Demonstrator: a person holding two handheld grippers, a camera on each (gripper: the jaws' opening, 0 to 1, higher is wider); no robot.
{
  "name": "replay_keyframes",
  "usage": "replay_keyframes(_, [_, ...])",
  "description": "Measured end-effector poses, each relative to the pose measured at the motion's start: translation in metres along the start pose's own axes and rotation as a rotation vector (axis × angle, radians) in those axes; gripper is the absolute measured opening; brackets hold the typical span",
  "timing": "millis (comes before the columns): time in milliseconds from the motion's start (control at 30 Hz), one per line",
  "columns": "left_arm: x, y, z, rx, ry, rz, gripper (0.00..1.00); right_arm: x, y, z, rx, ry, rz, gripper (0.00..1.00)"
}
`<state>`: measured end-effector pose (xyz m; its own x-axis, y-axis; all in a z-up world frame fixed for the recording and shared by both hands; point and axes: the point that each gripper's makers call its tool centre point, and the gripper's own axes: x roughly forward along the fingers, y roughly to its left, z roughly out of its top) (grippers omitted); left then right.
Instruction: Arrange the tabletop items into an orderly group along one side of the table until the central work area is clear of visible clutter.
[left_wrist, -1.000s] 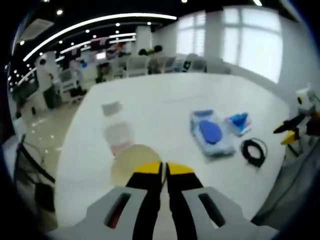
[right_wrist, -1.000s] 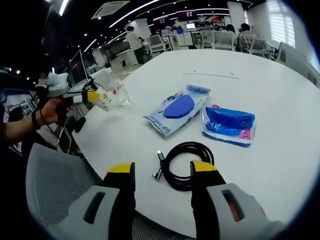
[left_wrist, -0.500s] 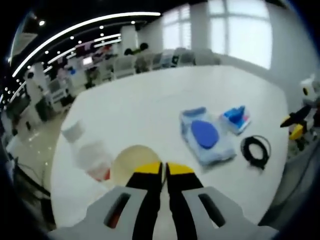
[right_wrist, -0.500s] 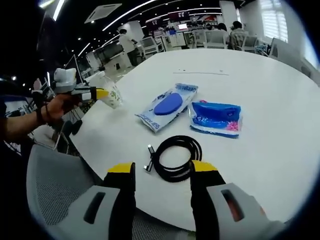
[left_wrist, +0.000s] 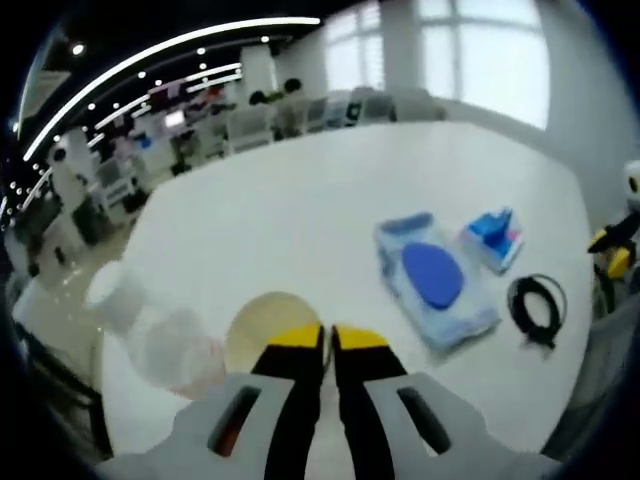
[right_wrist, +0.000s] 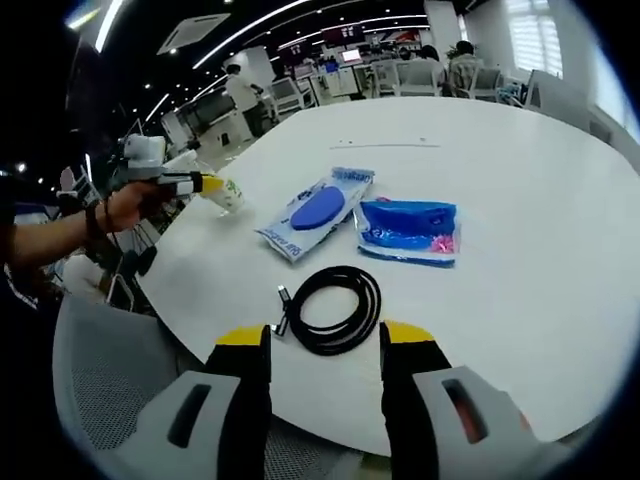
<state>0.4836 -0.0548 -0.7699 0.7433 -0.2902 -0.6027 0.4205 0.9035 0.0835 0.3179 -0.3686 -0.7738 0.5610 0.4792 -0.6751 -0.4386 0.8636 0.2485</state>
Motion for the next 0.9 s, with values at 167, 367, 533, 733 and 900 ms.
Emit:
replay_keyframes(167, [0.012, -0.002, -0.002, 0.062, 0.028, 0.001, 0.01, -0.001, -0.006, -0.005, 0.021, 0.001, -0.01, 0.43])
replay_keyframes(367, [0.021, 0.002, -0.017, 0.123, 0.106, 0.027, 0.01, 0.0, -0.007, -0.007, 0.028, 0.004, -0.012, 0.43])
replay_keyframes(533, [0.027, 0.001, -0.025, 0.12, 0.133, 0.016, 0.05, 0.003, -0.006, -0.008, 0.033, 0.006, -0.008, 0.43])
replay_keyframes(733, [0.027, -0.003, -0.024, 0.122, 0.129, -0.001, 0.12, 0.004, -0.005, -0.009, 0.035, 0.007, -0.006, 0.43])
replay_keyframes(900, [0.026, -0.003, -0.023, 0.122, 0.121, -0.007, 0.18, 0.005, -0.005, -0.01, 0.033, 0.007, -0.002, 0.43])
